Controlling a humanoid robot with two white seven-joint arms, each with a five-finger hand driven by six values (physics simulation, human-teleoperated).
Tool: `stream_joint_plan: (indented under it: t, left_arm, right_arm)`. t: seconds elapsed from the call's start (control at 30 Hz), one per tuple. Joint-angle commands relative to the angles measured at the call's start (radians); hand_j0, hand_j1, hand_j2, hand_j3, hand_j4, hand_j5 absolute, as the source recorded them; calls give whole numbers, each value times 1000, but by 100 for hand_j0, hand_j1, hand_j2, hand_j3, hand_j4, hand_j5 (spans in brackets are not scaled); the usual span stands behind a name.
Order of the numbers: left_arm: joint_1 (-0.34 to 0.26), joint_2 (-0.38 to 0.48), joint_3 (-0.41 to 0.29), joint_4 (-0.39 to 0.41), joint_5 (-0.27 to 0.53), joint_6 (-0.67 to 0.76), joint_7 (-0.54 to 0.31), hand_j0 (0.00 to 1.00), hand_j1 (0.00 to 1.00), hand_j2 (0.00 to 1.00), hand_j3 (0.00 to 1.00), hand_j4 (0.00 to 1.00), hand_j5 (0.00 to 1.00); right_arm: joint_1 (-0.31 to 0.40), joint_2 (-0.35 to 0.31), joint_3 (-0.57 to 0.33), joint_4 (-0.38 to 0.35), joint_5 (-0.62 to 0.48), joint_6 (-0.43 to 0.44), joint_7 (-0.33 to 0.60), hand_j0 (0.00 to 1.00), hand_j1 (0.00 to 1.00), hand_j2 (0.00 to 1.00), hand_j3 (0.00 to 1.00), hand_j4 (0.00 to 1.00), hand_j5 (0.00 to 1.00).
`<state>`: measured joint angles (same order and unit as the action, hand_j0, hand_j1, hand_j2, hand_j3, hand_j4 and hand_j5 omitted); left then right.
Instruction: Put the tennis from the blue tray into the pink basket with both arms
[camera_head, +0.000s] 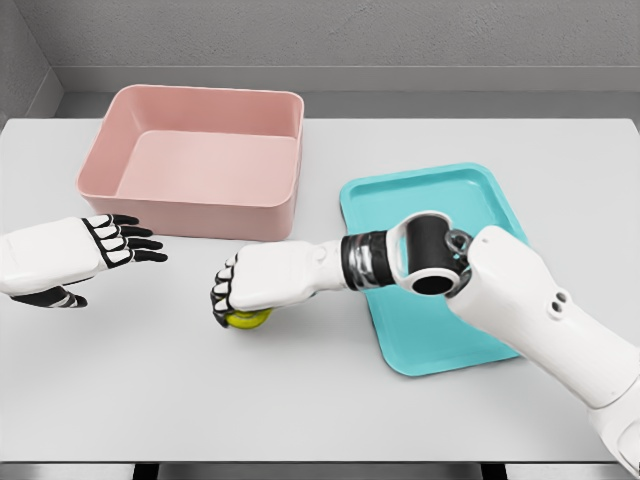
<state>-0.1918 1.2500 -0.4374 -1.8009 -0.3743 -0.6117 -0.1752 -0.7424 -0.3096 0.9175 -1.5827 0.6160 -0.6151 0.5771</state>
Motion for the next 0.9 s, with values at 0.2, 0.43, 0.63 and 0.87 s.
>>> stream_joint_plan:
  t: [0.2, 0.43, 0.63, 0.87]
  left_arm:
    - [0, 2, 0, 0, 6, 1, 0, 100, 100, 100, 100, 100, 100]
    - [0, 2, 2, 0, 6, 1, 0, 100, 100, 100, 100, 100, 100]
    - [0, 2, 0, 0, 6, 1, 0, 100, 100, 100, 100, 100, 100]
    - [0, 2, 2, 0, 6, 1, 0, 100, 100, 100, 100, 100, 100]
  right_arm:
    - [-31, 78, 27, 144, -4, 4, -3, 52, 52, 52, 52, 52, 52]
    - [-43, 110, 27, 199, -4, 4, -3, 52, 52, 52, 52, 52, 52]
    - [-51, 130, 27, 228, -2, 4, -5, 52, 52, 52, 52, 52, 52]
    - [-57, 145, 30, 288, -1, 4, -5, 52, 52, 52, 52, 52, 52]
